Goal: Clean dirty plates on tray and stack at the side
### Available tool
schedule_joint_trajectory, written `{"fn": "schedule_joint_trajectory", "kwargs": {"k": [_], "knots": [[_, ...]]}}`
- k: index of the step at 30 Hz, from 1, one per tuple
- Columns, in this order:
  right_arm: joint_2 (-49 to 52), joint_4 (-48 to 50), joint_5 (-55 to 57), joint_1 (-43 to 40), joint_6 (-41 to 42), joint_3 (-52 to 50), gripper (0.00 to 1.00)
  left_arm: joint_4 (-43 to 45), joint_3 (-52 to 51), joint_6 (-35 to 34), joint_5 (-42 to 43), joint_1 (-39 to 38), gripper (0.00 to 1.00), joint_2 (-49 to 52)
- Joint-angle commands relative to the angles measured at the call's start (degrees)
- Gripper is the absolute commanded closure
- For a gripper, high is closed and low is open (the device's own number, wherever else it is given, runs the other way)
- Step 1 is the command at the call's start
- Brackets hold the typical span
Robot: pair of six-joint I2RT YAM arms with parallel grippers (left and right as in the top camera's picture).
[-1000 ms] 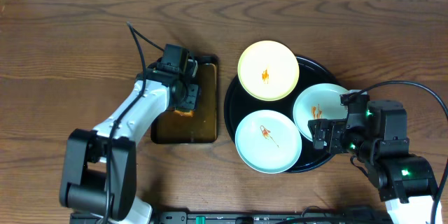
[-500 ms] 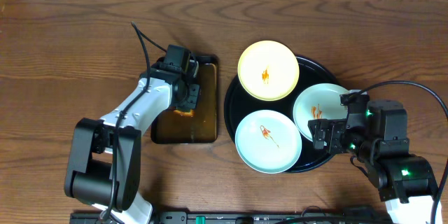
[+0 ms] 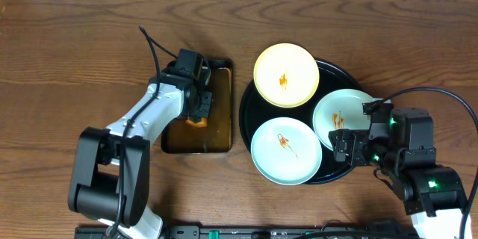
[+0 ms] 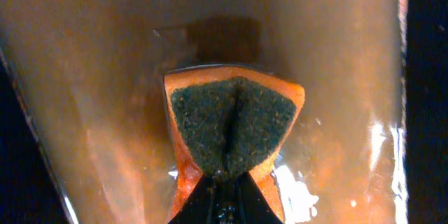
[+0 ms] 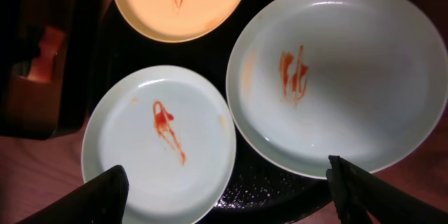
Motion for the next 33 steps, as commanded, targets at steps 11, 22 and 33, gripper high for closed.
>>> {"fn": "schedule_joint_trajectory", "kwargs": {"k": [11,22,33], "knots": [[7.3,-2.5,-3.0,-0.3,1.4,1.0,0.21,-2.6,0.5,-13.2,1.1,0.0,0.93,-10.8],[18.8,-2.8,-6.5,-0.2,1.5,0.9,0.37,0.6,0.5,-13.8,2.1,0.0,0.93,-16.5],[29.5,-2.4,-7.5,-0.2,1.5,0.9,0.55,1.7,0.5,-13.8,2.1,0.0,0.93,-28.7]]}}
